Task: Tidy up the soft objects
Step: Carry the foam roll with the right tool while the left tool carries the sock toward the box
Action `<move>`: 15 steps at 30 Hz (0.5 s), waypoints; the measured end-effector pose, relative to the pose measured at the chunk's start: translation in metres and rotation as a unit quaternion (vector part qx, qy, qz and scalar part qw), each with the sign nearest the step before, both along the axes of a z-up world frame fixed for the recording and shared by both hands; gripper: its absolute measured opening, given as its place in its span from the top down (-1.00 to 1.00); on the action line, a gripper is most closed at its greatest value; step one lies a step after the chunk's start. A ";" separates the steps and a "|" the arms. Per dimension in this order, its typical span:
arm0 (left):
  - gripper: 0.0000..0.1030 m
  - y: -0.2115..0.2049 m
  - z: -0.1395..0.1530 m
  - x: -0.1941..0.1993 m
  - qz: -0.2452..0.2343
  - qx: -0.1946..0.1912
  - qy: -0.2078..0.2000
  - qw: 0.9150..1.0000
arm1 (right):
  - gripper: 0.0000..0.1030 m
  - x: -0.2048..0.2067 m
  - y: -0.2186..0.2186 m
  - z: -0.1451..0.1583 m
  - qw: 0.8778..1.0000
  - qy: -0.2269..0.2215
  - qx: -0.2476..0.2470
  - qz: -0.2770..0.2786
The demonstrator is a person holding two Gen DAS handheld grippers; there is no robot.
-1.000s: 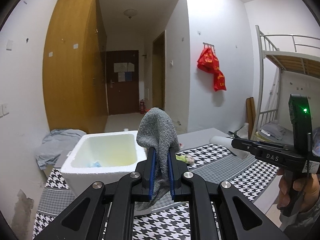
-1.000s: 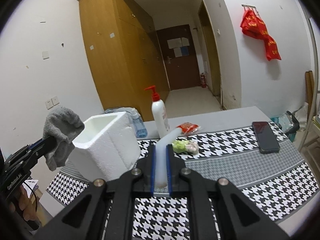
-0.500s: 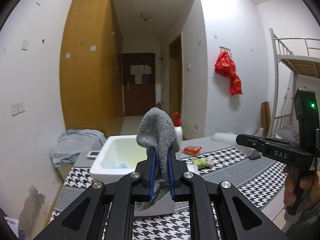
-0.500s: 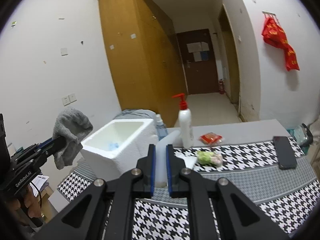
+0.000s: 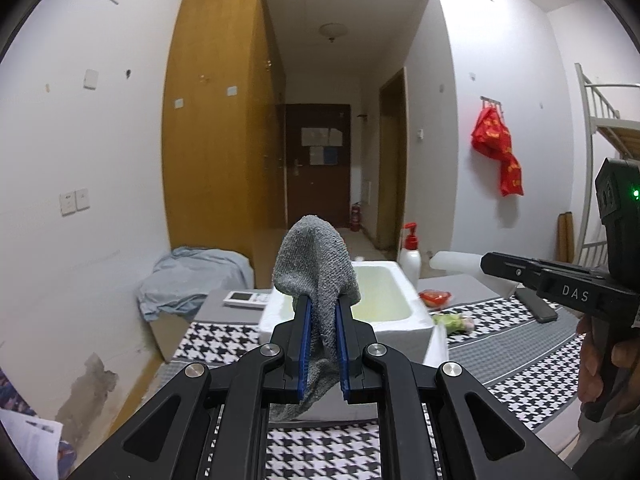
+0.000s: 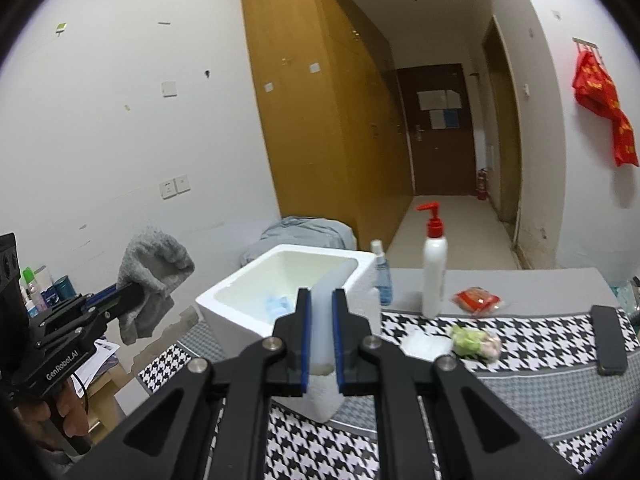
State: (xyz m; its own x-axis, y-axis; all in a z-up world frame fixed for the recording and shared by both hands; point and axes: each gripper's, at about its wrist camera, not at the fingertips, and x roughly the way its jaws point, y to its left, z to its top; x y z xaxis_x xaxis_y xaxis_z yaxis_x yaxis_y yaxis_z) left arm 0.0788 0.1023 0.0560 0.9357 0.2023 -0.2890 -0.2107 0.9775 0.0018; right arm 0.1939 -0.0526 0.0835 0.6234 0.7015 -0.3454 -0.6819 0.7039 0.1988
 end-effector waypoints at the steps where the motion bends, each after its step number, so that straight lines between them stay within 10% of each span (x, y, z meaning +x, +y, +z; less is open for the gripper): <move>1: 0.76 0.002 -0.001 -0.001 0.003 -0.001 0.001 1.000 | 0.76 0.001 0.005 0.000 1.000 0.000 -0.001 0.005; 15: 0.76 0.022 -0.009 -0.010 0.035 -0.015 0.006 0.999 | 0.76 0.005 0.049 0.000 0.999 -0.001 -0.018 0.043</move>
State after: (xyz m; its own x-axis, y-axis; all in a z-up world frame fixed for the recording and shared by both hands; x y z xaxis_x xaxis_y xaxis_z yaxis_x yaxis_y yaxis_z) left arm 0.0692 0.1241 0.0466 0.9160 0.2576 -0.3075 -0.2782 0.9602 -0.0243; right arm 0.1986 -0.0038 0.0839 0.5612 0.7402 -0.3703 -0.7411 0.6486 0.1734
